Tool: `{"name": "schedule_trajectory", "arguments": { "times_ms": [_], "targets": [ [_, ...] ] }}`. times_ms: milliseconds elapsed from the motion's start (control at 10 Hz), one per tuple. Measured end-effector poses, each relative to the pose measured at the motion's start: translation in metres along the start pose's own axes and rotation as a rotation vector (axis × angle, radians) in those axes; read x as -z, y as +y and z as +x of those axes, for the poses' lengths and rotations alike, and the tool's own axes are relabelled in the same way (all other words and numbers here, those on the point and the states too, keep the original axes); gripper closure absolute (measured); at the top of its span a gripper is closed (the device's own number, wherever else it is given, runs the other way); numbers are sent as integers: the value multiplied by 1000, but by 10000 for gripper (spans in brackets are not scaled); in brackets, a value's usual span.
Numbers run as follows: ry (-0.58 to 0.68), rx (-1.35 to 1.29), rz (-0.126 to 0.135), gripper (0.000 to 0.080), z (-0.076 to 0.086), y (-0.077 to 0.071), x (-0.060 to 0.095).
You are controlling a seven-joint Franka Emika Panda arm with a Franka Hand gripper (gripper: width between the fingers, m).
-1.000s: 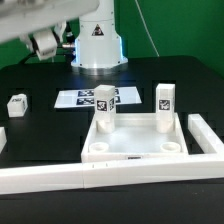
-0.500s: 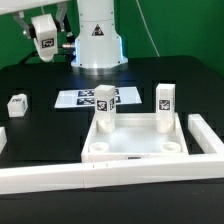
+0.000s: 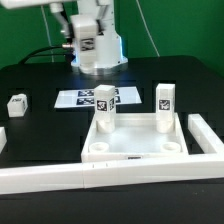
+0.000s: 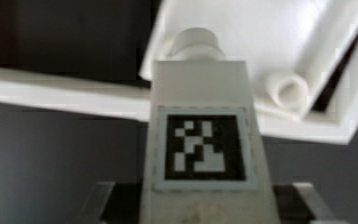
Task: Assemble square table
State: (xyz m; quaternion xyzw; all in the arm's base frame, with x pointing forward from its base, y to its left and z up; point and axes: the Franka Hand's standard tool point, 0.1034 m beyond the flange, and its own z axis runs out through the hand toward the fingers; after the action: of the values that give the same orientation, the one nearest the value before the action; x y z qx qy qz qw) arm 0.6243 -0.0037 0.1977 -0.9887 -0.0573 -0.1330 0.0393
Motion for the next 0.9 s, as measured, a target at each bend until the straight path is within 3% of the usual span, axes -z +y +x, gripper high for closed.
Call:
{"name": "schedule_trajectory", "arguments": {
  "times_ms": [100,200,300,600,700,800,900],
  "targets": [
    [60,-37,-9,509,9,-19,-16],
    [77,-49,-12,509,8,-26,-25],
    [173,-10,-50,509,13,-13,-19],
    [172,-19,-51,509,7,-15,-23],
    [243,-31,-72,509,-4,-29,-29],
    [216,-34,-60,509,-20,-50,-49],
    [218,-32,-56,509,-14,-59,-62]
  ]
}}
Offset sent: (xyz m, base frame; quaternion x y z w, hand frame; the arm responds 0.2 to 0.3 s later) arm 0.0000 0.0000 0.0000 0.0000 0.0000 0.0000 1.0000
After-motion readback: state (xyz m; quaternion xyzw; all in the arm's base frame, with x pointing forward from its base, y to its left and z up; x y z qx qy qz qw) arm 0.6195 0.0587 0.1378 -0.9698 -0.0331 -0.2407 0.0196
